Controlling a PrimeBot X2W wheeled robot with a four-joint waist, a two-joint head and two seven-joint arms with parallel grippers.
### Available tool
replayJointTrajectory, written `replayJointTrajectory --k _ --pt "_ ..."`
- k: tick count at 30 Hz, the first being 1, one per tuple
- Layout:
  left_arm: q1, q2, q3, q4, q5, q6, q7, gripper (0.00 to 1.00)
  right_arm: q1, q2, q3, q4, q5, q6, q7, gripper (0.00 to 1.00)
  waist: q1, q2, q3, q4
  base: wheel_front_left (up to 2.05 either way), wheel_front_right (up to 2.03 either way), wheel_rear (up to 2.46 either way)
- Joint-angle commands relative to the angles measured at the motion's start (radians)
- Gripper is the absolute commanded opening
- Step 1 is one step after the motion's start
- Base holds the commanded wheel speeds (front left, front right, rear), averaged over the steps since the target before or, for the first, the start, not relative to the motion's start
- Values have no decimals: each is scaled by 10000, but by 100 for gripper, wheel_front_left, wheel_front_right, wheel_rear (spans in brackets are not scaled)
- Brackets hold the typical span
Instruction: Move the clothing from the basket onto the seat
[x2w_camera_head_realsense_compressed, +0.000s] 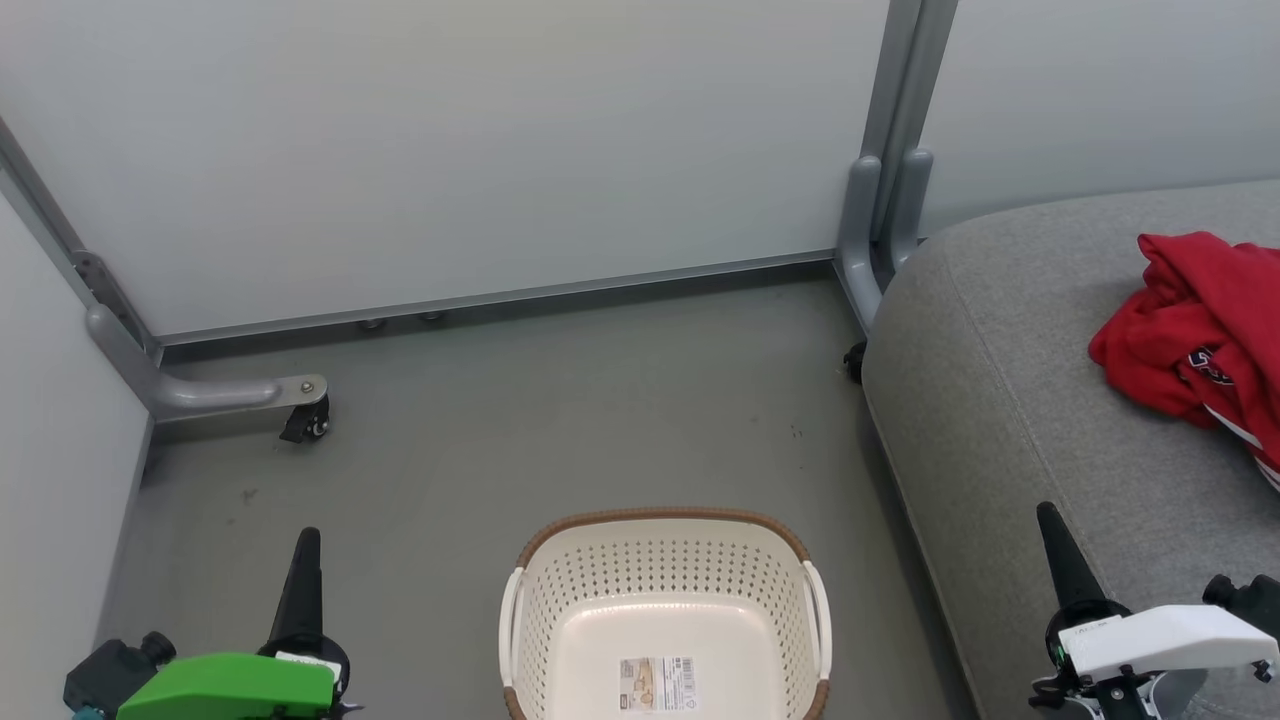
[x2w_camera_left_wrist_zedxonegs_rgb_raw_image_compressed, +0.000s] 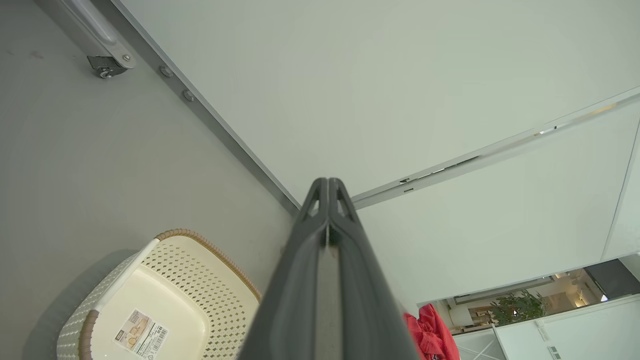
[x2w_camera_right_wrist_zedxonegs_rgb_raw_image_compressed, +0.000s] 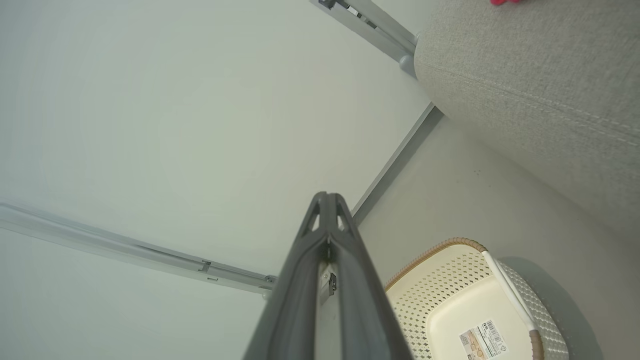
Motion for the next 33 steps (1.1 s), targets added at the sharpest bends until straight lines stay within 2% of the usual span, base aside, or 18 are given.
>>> replayJointTrajectory --k 1,33 --pt "-336 76 95 -22 -291 -70 58 0 -274 -66 -58 -21 285 -1 75 0 0 14 18 -14 0 0 0" --pt "-1086 28 675 436 -2962 -191 829 0 -986 -44 -351 461 3144 -4 827 0 0 21 357 -251 0 0 0"
